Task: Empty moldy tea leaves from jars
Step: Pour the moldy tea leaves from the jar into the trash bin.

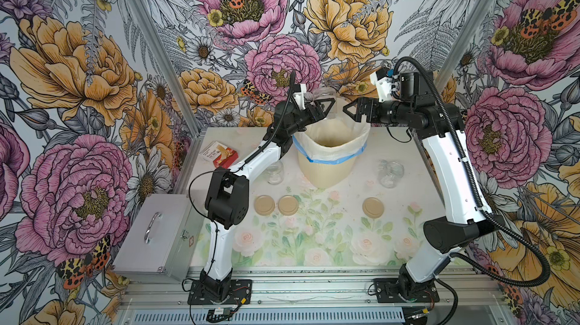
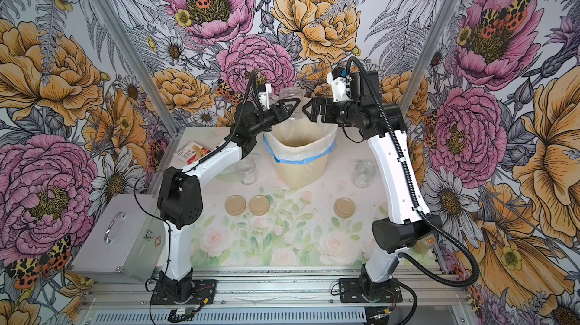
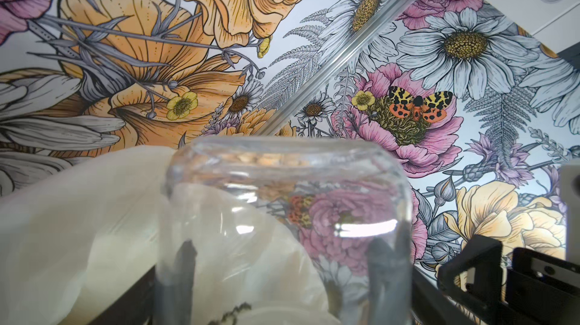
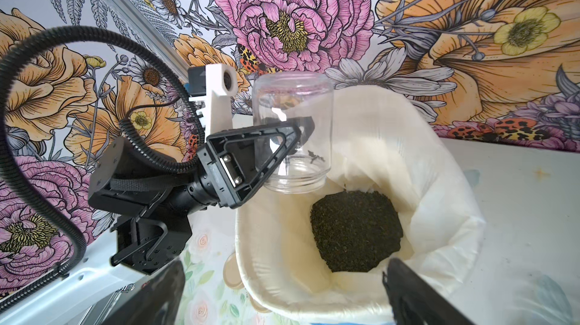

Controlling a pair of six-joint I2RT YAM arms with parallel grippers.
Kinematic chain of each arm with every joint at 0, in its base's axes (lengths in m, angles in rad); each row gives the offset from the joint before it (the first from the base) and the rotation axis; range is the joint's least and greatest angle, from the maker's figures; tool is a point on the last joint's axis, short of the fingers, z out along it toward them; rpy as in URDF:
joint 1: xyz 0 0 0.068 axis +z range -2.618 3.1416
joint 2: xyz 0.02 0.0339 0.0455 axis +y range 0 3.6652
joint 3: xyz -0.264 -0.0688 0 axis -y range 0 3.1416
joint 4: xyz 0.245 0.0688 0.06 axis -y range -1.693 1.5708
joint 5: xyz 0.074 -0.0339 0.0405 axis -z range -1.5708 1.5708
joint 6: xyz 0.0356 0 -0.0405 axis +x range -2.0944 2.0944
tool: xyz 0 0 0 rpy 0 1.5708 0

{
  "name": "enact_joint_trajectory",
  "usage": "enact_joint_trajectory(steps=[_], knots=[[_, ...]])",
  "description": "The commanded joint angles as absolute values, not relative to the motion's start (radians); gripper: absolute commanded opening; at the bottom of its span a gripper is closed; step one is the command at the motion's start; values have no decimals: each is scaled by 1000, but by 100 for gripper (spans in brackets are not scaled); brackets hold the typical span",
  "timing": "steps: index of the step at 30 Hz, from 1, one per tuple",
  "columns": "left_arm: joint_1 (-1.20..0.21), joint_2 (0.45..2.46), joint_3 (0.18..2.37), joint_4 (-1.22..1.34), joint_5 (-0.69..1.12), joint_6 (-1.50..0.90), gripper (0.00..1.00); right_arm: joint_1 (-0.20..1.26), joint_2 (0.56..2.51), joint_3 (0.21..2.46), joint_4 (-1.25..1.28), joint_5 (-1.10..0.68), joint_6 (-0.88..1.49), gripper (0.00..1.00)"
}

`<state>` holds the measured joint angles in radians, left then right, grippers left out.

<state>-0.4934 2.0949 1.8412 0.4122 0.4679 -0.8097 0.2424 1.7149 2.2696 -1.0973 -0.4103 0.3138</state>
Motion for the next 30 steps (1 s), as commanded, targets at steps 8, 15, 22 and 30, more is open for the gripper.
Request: enact_joint_trajectory(steps=[8, 15, 22, 30], knots=[[-511, 2061, 1845, 735, 609, -279, 70, 233, 1645, 2266, -1074, -371, 301, 100], [-548, 2077, 1892, 512, 578, 108, 70, 226, 1621, 2264, -1075, -375, 309, 100], [-548, 2096, 1938, 476, 571, 69, 70, 219, 1623, 2265, -1074, -377, 320, 100], [-560, 2050, 1887, 439, 565, 46, 69, 219, 1661, 2269, -1049, -348, 330, 100]])
